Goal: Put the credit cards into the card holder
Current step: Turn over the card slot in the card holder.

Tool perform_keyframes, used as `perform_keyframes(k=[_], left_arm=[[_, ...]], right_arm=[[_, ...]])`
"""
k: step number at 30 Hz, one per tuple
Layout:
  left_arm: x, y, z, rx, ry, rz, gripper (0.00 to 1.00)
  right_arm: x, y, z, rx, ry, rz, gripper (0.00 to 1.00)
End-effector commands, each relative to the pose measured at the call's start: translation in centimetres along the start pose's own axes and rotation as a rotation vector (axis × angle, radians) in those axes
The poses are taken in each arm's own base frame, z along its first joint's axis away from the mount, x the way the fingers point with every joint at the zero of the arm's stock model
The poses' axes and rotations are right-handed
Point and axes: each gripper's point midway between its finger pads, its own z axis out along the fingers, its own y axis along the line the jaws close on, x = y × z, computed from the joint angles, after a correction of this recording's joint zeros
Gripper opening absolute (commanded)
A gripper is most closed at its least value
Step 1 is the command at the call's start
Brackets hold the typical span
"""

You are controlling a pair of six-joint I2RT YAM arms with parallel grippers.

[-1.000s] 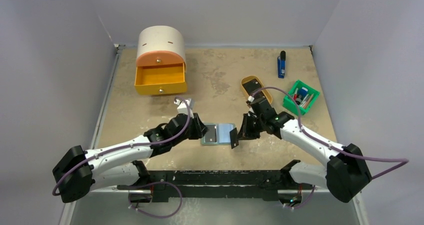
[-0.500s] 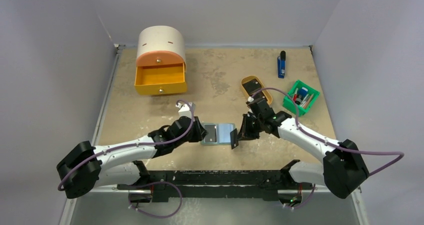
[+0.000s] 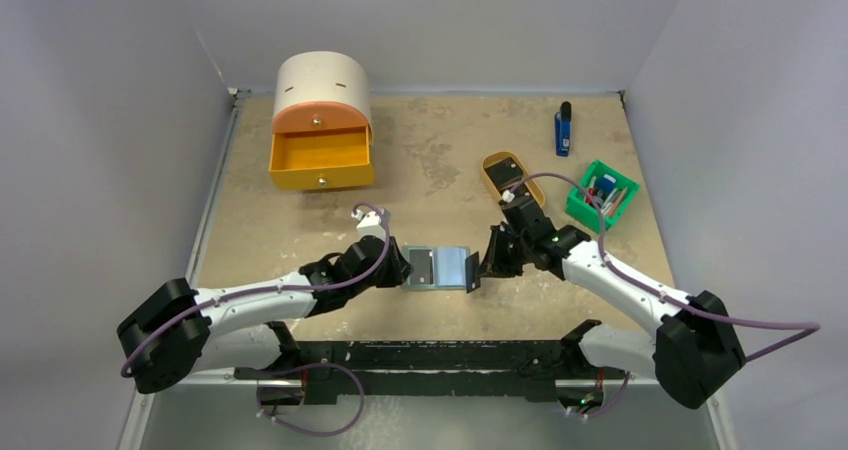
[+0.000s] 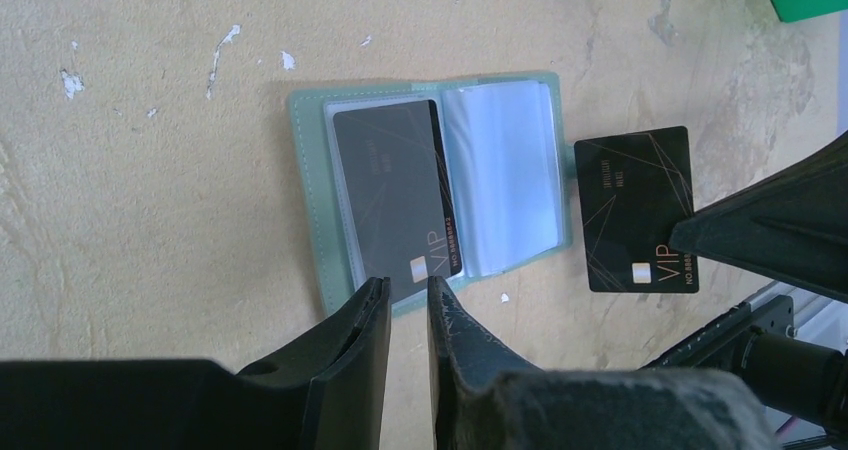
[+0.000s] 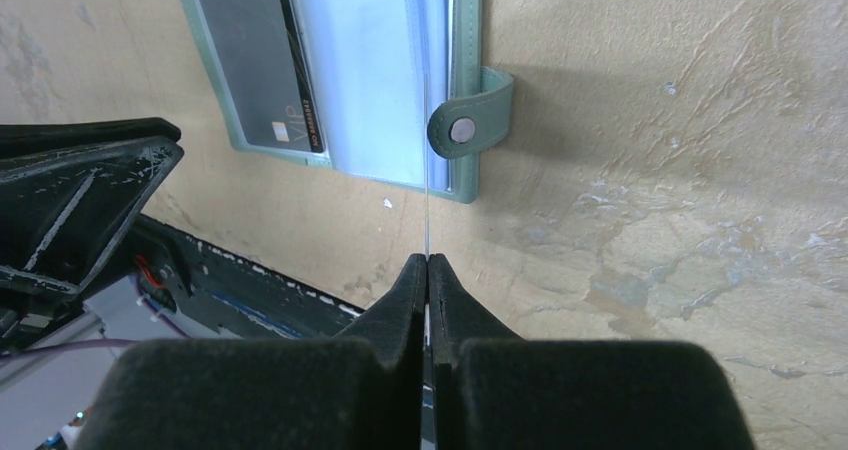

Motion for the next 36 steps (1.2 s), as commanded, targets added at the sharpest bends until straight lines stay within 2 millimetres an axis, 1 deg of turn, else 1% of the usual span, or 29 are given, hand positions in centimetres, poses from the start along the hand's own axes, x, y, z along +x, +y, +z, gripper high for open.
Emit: perform_keyframes(k=[1,2,7,21,23,26,29,32,33,36], left_arm=[[-0.4,-0.2,0.4,0.014,-0.031,-0.019,0.19],[-0.4,-0.1,0.4,0.013,-0.031,-0.018,0.19],[-0.5,-0.1,0.3,0.012,-0.036,-0.021,0.19],[-0.2,0.2,0.4,0.009,-0.030,-0.022,0.19],[-0.2,0.1,0.4,0.008,-0.030,-0.022,0.19],[-0.2,0.2,0.4,0.007,-0.029,-0.020,0.19],[-0.1,0.3,0.4,0.004,-0.030,-0.020,0.19],[-0.2,0.2,0.4,0.008,-0.031,-0.021,0.19],[-0.2,0.2,0.4,0.008,-0.031,-0.019,0.19],[-0.5,-0.2,0.3,0.015,-0.036,-0.021,0.19]], right_arm=[[-0.1,-0.1,-0.1,0.010,0.002,-0.010,0.00],[0.0,-0.1,0.1,0.004,0.009,-0.022,0.00],[-0.7,0.7,0.7,-0.033,-0.008,-0.047,0.00],[0.0,1.4,1.7,-0.079,0.052,-0.051,0.00],[-0.1,1.5,1.7,-0.079,0.051,-0.051,0.00],[-0.4,0.7,1.2,-0.029,0.021,-0.042,0.00],[0.0,0.4,0.7,-0.023,0.025,-0.022,0.00],[0.7,0.5,1.3,-0.040,0.075,-0.052,0.00],[0.3,0.6,1.6,-0.038,0.069,-0.063,0.00],[0.6,1.5,2.3,-0.082,0.101,-0.060,0.00]])
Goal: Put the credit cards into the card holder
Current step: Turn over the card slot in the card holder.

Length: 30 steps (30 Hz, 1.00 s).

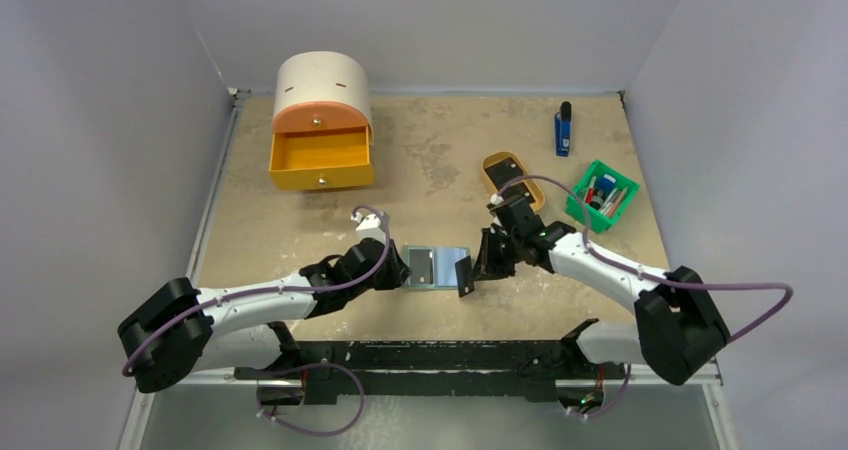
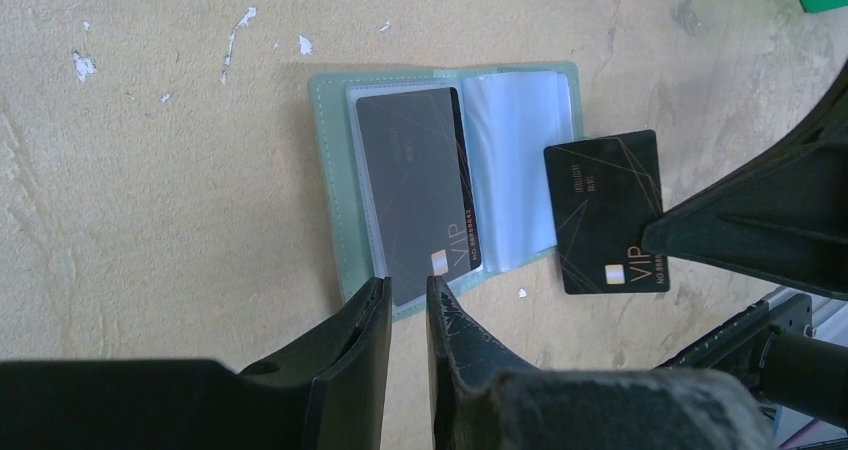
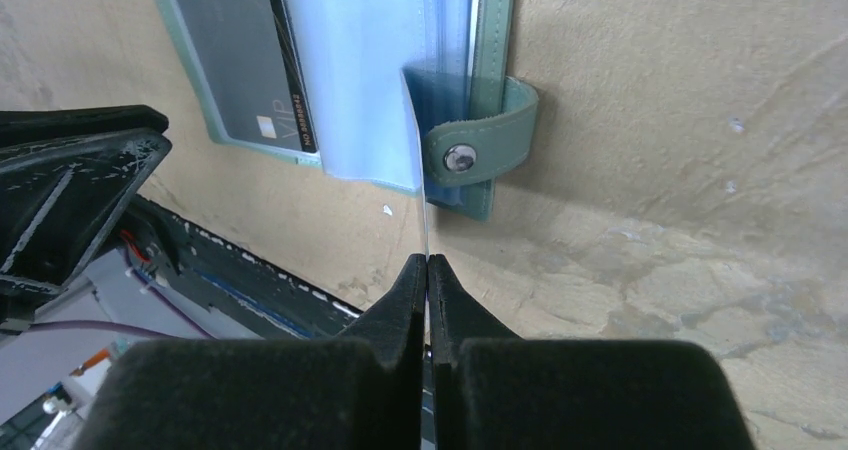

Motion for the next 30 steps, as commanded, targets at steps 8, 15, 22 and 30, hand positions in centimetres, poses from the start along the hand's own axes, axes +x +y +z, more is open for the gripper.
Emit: perform_keyframes(k=[8,15,22,30], left_arm=[[-1.5,-1.3,0.1,0.033,-0.048,-0.016,0.19],[-2.5,-2.8,-0.3,0.069,-0.062,-0.022,0.20],[-2.9,-6.1,0.2,0.155,-0.023,-0.022,0.25],[-1.4,-5.4,3.0,0.088,0.039,0.016,0.28]], right_arm=[[-0.7,2.8,0.9,-0.098,0.047,-0.050,0.00],[-1.4,4.1,1.5,-0.112,0.049,-0.068,0.00],[-1.3,3.9,1.8,-0.094,0.050,-0.066,0.00],[-1.5,4.0,1.8,-0.091,0.047,-0.065,0.00]])
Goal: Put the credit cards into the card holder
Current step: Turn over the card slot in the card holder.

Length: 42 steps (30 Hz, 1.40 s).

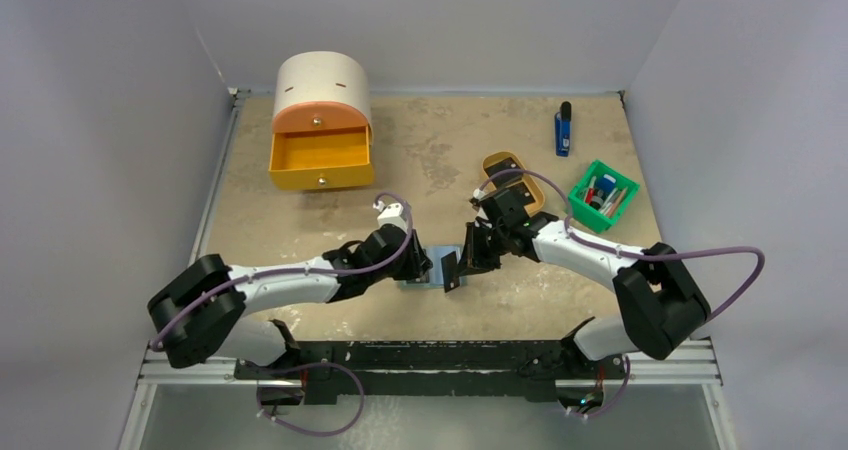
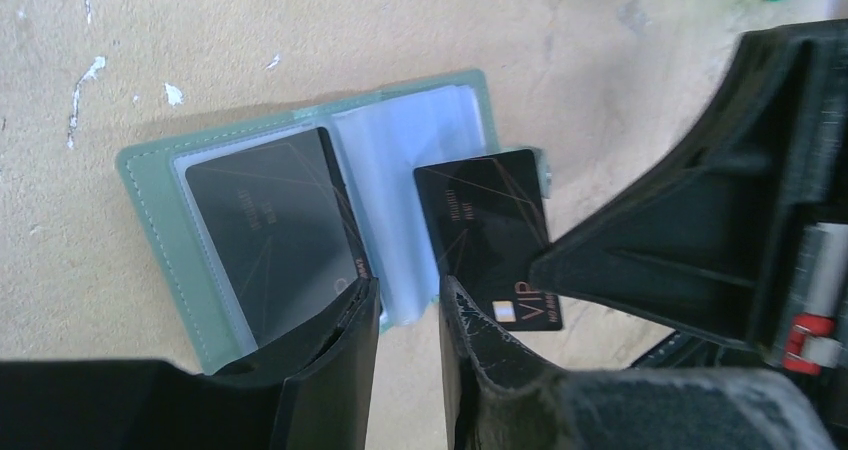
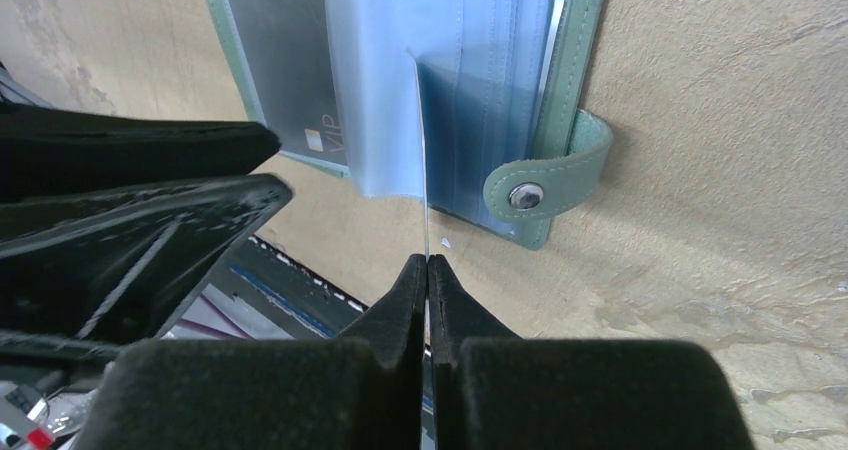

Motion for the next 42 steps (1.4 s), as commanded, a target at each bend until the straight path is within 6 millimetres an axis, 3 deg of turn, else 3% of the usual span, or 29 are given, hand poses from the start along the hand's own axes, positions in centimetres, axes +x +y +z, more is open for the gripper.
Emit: perform_keyframes(k=[1,11,19,27,32,42], left_arm=[[-0.6,-1.1,1.1,0.014,-0.002,0.018,0.29],[0.3,0.4,3.0,-0.090,0.040,0.029,0.33],[0.8,2.3,3.7,-0.186,0.056,0.048,0.05],[1.4,4.0,3.4,-0.249,0.060,0.058,0.00],[1.6,4.2,3.4,-0.246,0.058,0.049,0.00],[1.6,4.3,3.0,-0.242,0.056,0.044,0.00]], right_arm=[[-1.0,1.3,-0.4,-0.027,-0.025,-0.031,0.00],[-0.8,1.3,-0.4,-0.028,-0.023,-0.035,0.00],[-0.9,1.7,-1.5,-0.032,-0.043,-0.048,0.00],[-0.3,0.9,-5.2,0.020,-0.108,-0.032,0.00],[0.8,0.2,-4.6,0.026,-0.060,-0.040,0.00],[0.0,1.2,-2.7,-0.025,-0.031,-0.052,0.00]])
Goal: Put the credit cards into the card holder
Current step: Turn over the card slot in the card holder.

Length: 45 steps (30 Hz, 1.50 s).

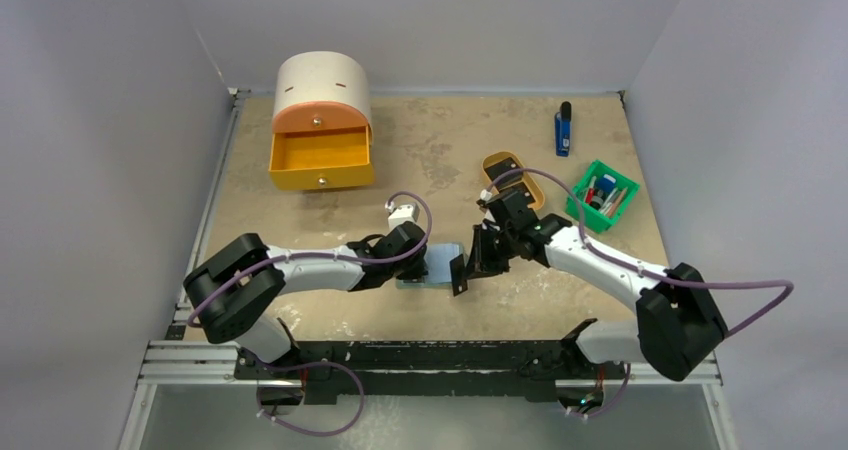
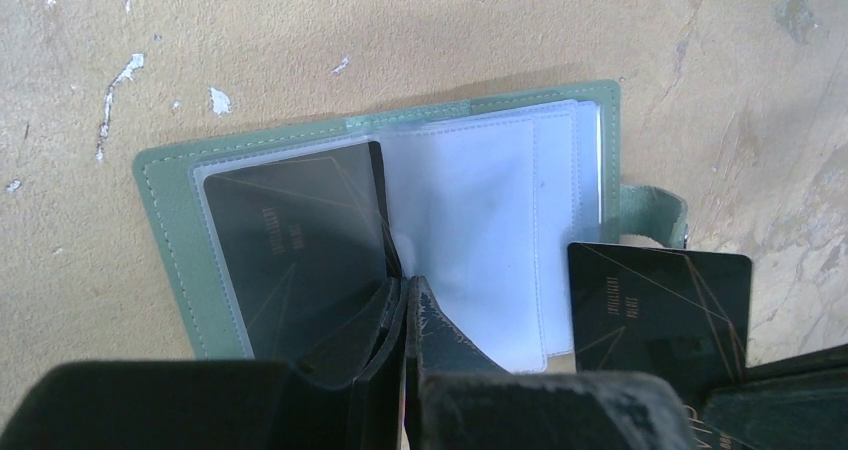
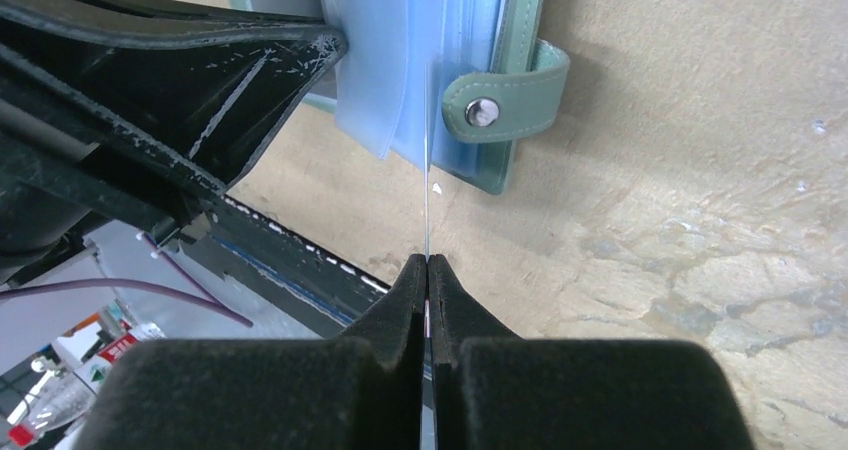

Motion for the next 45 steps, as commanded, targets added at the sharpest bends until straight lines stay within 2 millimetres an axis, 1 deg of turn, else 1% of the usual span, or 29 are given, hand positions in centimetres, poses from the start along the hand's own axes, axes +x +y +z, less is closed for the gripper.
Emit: perform_keyframes(k=[1,6,11,12,16,18,21,25,30,34,37,41,45], left_arm=[[0.0,1.2,-0.2,-0.038,-0.014,0.001,0.00],[0.1,1.1,-0.4,-0.029,-0.012,0.001,0.00],[-0.6,0.4,-1.1,0.000,-0.028,-0.011,0.00],[-0.9,0.1,-1.3,0.008,-0.033,-0.014,0.01],[-2.0,-0.6,-3.0,0.038,-0.058,-0.016,0.17],[-2.8,-0.8,-4.0,0.040,-0.080,-0.012,0.21],[-3.9,-0.8,-5.4,0.046,-0.112,-0.012,0.23],[-4.5,-0.3,-6.9,0.035,-0.138,-0.022,0.23],[-5.1,0.0,-8.4,0.050,-0.174,-0.052,0.23],[-5.0,-0.1,-8.8,0.078,-0.181,-0.066,0.22],[-4.8,-0.5,-8.8,0.107,-0.175,-0.072,0.21],[-4.3,-0.8,-8.4,0.132,-0.162,-0.075,0.20],[-4.1,-0.8,-8.0,0.133,-0.157,-0.073,0.18]], right_arm=[[-1.3,1.5,0.4,-0.061,-0.008,-0.039,0.00],[-2.0,2.0,1.2,-0.081,-0.013,-0.044,0.00],[-2.4,3.3,1.1,-0.136,-0.019,-0.050,0.00],[-2.5,3.6,1.0,-0.147,-0.021,-0.052,0.00],[-2.8,4.6,0.7,-0.190,-0.029,-0.055,0.00],[-2.9,5.1,0.6,-0.206,-0.027,-0.060,0.00],[-2.9,5.6,0.8,-0.220,-0.018,-0.070,0.00],[-3.3,6.6,1.0,-0.236,-0.017,-0.084,0.00],[-3.6,7.0,2.5,-0.220,0.014,-0.085,0.00],[-4.0,7.0,4.0,-0.214,0.037,-0.083,0.00],[-4.3,7.3,4.8,-0.211,0.043,-0.082,0.00],[-4.2,7.5,5.5,-0.209,0.055,-0.083,0.00],[-4.5,7.2,5.6,-0.183,0.038,-0.090,0.00]])
